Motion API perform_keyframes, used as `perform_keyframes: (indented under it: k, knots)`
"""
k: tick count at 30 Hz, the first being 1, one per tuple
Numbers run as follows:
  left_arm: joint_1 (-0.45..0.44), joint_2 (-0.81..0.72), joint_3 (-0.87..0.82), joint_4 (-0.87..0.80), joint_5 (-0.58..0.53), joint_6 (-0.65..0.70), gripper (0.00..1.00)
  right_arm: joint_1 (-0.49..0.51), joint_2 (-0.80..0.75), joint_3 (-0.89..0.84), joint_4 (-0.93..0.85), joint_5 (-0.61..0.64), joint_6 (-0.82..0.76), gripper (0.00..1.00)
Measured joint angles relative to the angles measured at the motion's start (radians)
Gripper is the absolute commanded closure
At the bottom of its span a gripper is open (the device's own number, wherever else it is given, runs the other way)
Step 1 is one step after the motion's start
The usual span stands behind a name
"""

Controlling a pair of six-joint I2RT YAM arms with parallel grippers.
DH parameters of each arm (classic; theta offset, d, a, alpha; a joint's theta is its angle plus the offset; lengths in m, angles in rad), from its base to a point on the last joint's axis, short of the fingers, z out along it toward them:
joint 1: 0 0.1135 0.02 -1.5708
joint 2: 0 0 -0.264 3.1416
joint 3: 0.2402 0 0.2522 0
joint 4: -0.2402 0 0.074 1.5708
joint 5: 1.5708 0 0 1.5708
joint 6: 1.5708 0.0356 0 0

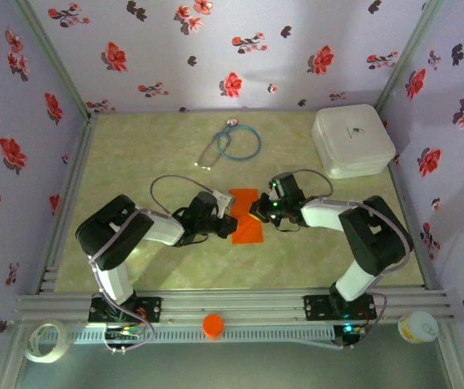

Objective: Fold a paper plane with a square sheet of paper (pick it up from the middle)
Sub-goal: Fold the triangle a second time at the center of the table.

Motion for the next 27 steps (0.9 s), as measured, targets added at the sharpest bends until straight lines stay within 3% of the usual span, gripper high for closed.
perform_keyframes:
  k: [10,14,19,22,27]
  knots:
    - [0.002,0.000,0.002,-0.003,0.004,0.000,0.98,0.021,0.059,0.011,-0.029,0.000,-0.004,1.00]
    - [0.004,-0.004,0.005,-0.007,0.021,-0.002,0.75,0.019,0.061,0.011,-0.027,0.000,-0.005,1.00]
    - [0.014,-0.061,0.011,-0.090,-0.011,-0.007,0.60,0.019,0.063,0.011,-0.019,0.000,-0.003,1.00]
    - [0.016,-0.138,0.012,-0.159,-0.045,-0.013,0.61,0.018,0.064,0.008,-0.011,0.000,0.000,1.00]
    - [0.018,-0.236,0.045,-0.257,-0.043,-0.054,0.80,0.018,0.064,0.007,-0.008,0.000,0.001,1.00]
